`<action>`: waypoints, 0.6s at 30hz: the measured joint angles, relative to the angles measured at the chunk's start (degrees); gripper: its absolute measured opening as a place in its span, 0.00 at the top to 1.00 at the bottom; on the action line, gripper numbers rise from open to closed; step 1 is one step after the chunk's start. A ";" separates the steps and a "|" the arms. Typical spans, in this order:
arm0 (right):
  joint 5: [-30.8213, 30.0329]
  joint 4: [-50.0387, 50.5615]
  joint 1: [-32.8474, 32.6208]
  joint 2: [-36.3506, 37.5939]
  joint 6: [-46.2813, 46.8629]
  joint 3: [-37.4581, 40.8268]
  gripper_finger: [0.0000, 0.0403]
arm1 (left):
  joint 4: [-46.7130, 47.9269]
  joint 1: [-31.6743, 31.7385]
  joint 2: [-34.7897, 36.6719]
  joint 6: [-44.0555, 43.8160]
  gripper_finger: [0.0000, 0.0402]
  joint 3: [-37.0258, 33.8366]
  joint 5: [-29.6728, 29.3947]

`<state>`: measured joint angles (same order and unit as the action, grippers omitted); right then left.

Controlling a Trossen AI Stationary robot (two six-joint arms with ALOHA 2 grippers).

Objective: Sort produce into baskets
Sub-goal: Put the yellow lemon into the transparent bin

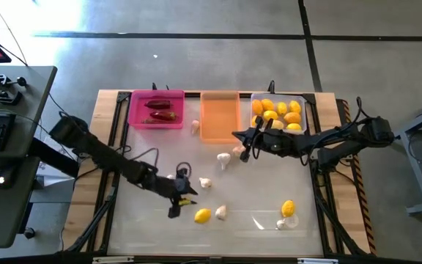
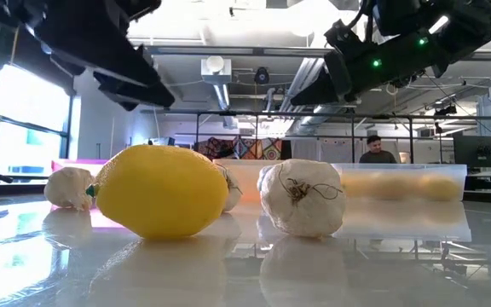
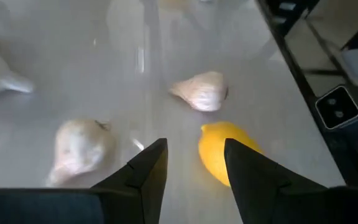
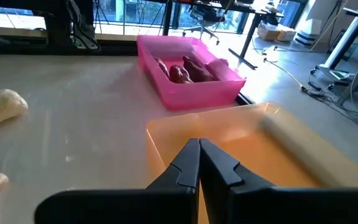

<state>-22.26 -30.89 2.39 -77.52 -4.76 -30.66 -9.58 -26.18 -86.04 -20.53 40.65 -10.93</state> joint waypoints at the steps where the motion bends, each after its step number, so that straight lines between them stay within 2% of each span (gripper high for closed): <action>1: 0.00 0.15 -0.03 0.00 0.46 0.01 1.00 | 2.36 -0.54 -1.16 -0.98 0.63 1.97 -0.56; 5: -0.01 1.56 -0.70 0.00 2.31 -0.01 1.00 | 12.88 -2.51 -5.32 -5.21 0.63 9.66 -3.07; 11: -0.02 2.85 -2.07 0.00 2.37 -0.01 1.00 | 22.12 -4.54 -11.05 -11.97 0.60 19.13 -2.15; 18: -0.03 2.95 -2.19 0.00 2.13 -0.01 1.00 | 31.04 -4.98 -17.86 -20.34 0.42 26.43 2.07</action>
<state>-22.28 -27.94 0.21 -77.52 -2.63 -30.68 21.46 -31.16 -103.90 -40.87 67.08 -8.86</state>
